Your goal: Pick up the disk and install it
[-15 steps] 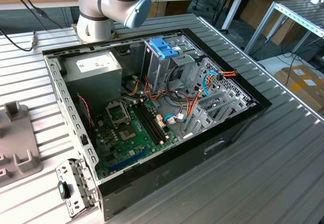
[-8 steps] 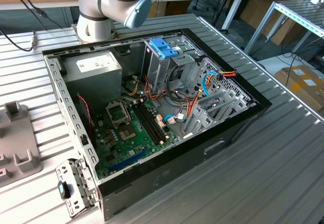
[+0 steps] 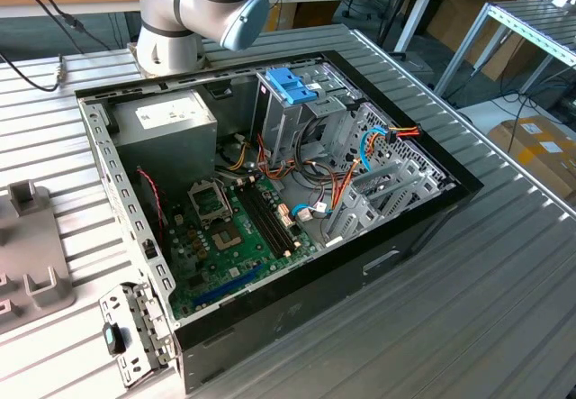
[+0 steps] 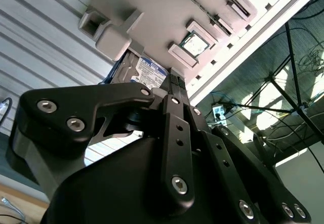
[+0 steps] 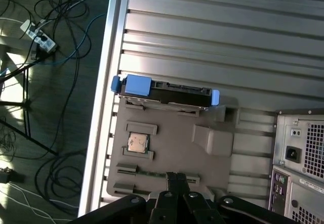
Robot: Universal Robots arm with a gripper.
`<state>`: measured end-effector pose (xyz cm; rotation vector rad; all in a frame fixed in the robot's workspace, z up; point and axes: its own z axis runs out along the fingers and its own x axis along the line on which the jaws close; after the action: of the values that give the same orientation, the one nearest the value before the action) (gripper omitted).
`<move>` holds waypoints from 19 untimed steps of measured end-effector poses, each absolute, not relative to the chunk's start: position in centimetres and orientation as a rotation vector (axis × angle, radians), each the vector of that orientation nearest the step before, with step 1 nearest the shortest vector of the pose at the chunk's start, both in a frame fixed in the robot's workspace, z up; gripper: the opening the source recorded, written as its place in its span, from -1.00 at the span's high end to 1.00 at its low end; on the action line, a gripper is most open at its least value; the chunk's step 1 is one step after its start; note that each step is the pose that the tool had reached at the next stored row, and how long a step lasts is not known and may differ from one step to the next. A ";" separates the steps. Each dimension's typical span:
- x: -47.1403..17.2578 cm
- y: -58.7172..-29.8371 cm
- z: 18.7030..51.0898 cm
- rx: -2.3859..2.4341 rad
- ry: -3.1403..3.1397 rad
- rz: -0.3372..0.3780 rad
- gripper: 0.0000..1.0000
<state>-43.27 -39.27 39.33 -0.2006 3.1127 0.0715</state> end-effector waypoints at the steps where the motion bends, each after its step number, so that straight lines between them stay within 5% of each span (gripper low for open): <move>1: -43.3 -39.3 39.3 -0.205 3.113 0.072 0.79; 19: -43.3 -39.3 39.3 -0.257 3.109 0.072 0.79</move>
<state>-43.27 -39.28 39.33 -0.2569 3.1094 0.0721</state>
